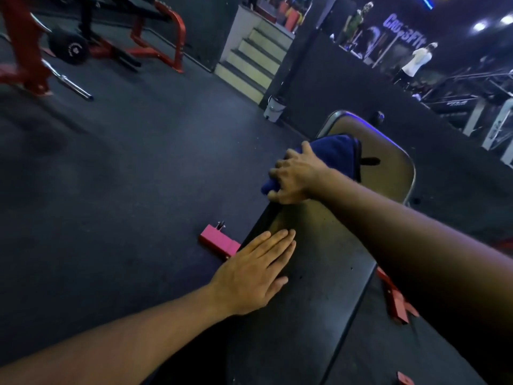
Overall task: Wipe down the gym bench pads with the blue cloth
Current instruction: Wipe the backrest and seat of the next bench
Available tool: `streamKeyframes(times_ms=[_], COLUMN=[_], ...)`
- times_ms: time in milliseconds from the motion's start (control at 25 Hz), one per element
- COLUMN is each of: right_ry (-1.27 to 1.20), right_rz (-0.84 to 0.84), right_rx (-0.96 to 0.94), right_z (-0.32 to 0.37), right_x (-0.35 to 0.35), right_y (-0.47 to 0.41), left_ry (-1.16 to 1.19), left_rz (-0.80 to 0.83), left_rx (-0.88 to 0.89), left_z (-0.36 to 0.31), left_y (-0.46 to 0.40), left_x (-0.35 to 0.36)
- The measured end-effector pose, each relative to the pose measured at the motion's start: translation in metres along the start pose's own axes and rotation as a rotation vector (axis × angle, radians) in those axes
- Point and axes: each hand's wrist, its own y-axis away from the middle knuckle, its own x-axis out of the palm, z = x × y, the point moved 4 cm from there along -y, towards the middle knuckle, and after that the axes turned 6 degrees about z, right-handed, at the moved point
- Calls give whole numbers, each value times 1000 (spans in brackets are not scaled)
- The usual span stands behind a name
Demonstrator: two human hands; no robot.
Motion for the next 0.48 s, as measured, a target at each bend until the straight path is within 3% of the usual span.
streamKeyframes(times_ms=[200, 480], right_ry=[80, -67], right_rz=[-50, -149], right_rx=[-173, 16], right_z=[98, -49], right_x=[20, 7], right_y=[6, 6], left_ry=[-29, -13], left_rz=[-32, 21], left_rx=[-2, 15], left_z=[-2, -1], left_y=[22, 23], left_x=[4, 8])
